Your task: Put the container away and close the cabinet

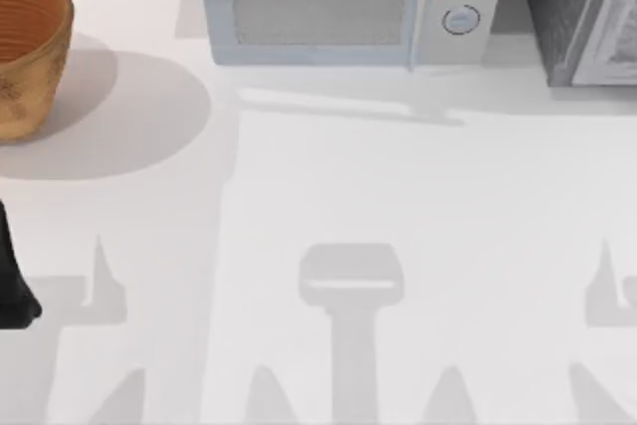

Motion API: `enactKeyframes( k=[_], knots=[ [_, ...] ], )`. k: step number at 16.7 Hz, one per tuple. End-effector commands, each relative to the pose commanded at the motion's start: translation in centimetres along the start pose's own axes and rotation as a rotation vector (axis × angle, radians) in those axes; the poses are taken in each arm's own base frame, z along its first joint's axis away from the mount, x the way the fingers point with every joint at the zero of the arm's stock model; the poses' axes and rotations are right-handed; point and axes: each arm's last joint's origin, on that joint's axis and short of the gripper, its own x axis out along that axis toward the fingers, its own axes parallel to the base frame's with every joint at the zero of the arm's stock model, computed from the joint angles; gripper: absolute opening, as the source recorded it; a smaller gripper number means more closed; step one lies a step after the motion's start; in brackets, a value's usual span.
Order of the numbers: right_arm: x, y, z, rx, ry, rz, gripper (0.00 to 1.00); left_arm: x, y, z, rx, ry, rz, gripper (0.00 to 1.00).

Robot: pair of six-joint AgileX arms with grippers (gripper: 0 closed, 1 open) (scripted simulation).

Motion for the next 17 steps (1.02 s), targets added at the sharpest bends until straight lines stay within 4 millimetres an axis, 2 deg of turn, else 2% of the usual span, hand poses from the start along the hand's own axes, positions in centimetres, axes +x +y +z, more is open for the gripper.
enactKeyframes(
  k=[6, 10, 14, 17],
  knots=[
    [0.1, -0.1, 0.2, -0.001, 0.001, 0.002, 1.0, 0.0, 0.0, 0.0, 0.0, 0.0, 0.0, 1.0],
    [0.8, -1.1, 1.9, -0.005, -0.036, -0.004, 1.0, 0.0, 0.0, 0.0, 0.0, 0.0, 0.0, 1.0],
    [2.8, -3.6, 3.7, -0.012, -0.038, 0.0, 1.0, 0.0, 0.0, 0.0, 0.0, 0.0, 0.0, 1.0],
    [4.7, -6.8, 4.2, -0.01, -0.021, 0.006, 1.0, 0.0, 0.0, 0.0, 0.0, 0.0, 0.0, 1.0]
  ],
)
